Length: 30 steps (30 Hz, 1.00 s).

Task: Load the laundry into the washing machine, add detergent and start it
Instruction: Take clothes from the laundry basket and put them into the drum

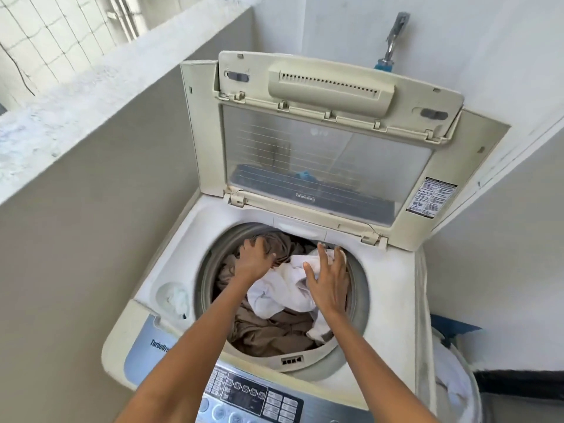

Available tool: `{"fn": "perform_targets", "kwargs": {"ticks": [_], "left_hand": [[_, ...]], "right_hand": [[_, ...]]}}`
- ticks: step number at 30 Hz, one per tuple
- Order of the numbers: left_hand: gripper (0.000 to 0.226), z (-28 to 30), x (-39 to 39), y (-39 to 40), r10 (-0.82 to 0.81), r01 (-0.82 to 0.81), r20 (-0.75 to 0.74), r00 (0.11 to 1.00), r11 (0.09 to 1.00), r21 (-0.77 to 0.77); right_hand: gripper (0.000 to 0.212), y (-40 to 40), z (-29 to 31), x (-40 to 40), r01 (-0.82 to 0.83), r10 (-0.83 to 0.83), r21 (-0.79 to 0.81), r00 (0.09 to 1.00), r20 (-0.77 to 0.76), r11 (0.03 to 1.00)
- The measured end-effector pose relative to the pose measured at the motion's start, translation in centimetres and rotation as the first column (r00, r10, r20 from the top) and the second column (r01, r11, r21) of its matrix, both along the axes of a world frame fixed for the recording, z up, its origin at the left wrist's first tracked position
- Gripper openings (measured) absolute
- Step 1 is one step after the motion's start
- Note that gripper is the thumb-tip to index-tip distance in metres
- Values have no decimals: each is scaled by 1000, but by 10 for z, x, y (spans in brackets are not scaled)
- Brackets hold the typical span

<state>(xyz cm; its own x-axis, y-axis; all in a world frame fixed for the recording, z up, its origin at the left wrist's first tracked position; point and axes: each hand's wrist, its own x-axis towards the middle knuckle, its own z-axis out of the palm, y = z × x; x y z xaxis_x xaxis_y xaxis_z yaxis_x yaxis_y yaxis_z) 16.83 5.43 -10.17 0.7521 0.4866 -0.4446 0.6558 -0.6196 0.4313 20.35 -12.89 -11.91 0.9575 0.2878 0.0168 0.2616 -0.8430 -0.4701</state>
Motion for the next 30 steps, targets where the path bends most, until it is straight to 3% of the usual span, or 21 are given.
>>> {"fn": "perform_targets", "kwargs": {"ticks": [2,4,6,9,11,12,14,15,17,20,22,23,25,27,30], "left_hand": [[84,-13,-3,-2,3,-6,-119,993,1000,-27],[96,-30,-12,-4,8,-21,-225,974,998,-59],[101,-50,-22,-12,24,-52,-268,963,994,-98],[104,-75,-28,-32,24,-63,-271,962,989,-137],[102,-89,-24,-40,32,-72,-264,964,987,-142],[101,-97,-22,-42,35,-74,-264,964,988,-138],[102,-113,-19,-44,20,-53,-276,961,992,-114],[103,-119,-19,-44,3,-33,-292,956,995,-97],[106,-129,-17,-42,-28,-5,-325,945,995,-100],[107,-134,-11,-32,-39,-6,-334,942,991,-131],[106,-134,-7,-27,-57,7,-335,940,989,-148],[105,-131,-7,-24,-64,10,-335,940,987,-162],[107,-126,-7,-18,-79,8,-341,937,979,-205],[111,-122,-9,-9,-118,23,-354,928,965,-261],[111,-113,-13,1,-216,97,-401,890,950,-296]], "right_hand": [[62,4,-12,3,-30,22,-63,992,-128,998],[65,5,-36,1,-91,42,-170,961,-275,981],[71,2,-56,-14,-123,6,-206,871,-492,971],[91,-15,-116,-32,-173,-44,-249,735,-677,953],[110,-23,-156,-32,-158,-127,-320,691,-712,934],[106,-19,-153,-29,-160,-142,-329,671,-727,931],[69,-1,-114,-19,-171,-166,-364,663,-730,916],[53,8,-96,-12,-147,-195,-395,684,-703,907],[41,17,-73,-1,-38,-276,-431,718,-639,902],[52,24,-50,3,208,-355,-361,840,-411,909],[56,33,-44,-7,196,-262,-302,945,-197,933],[60,38,-44,-12,138,-197,-308,966,-169,941],[70,42,-61,-22,42,-160,-331,928,-337,943],[73,39,-84,-30,-5,-182,-312,804,-567,950],[76,33,-96,-25,-34,-187,-280,668,-720,959]]}}
